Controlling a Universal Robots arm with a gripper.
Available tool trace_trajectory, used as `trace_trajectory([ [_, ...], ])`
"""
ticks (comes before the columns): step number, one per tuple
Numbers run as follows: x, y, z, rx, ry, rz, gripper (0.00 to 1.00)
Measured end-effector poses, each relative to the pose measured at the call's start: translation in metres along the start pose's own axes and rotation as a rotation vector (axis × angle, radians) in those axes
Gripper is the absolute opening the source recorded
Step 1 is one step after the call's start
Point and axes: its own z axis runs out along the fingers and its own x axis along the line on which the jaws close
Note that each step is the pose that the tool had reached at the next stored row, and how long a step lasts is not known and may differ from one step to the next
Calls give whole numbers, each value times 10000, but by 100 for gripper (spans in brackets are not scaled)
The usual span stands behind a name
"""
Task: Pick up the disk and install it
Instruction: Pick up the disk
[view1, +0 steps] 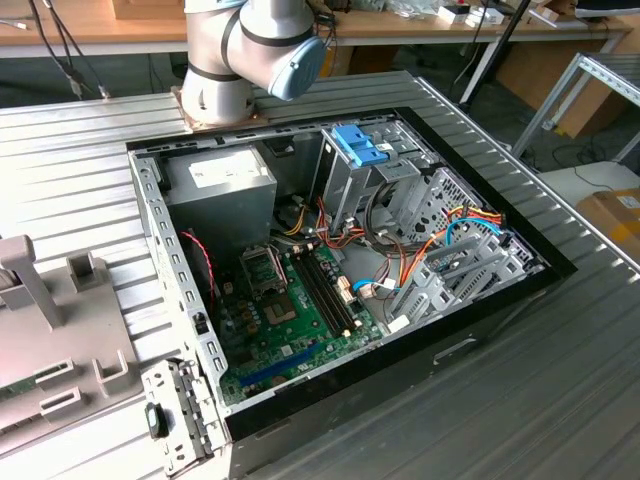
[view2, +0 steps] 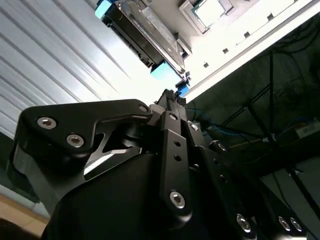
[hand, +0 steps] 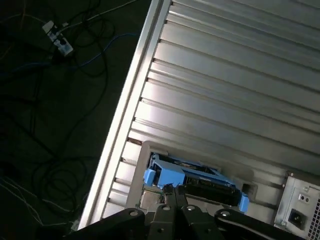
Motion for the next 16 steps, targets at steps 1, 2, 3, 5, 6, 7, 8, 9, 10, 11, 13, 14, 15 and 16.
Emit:
trace_trajectory([
  [1, -2, 0, 1, 8, 16, -261, 11],
  [2, -2, 1, 0, 17, 26, -385, 11],
  [3, -1, 3, 1, 37, 46, -655, 11],
  [5, -3, 9, 2, 83, 101, -1379, 11],
  [6, -3, 10, 3, 99, 119, -1655, 11],
  [7, -5, 13, 4, 124, 147, -1996, 11],
  [8, -4, 13, 6, 131, 160, -2256, 11],
  [9, -4, 13, 6, 132, 170, -2455, 11],
  [10, -5, 14, 7, 132, 179, -2636, 11],
  [11, -4, 13, 9, 129, 191, -2957, 11],
  [13, -5, 13, 13, 123, 218, -3627, 11],
  [14, -4, 13, 16, 117, 242, -4231, 11],
  [15, -4, 13, 19, 112, 263, -4754, 11],
  [16, -4, 13, 20, 105, 280, -5201, 11],
])
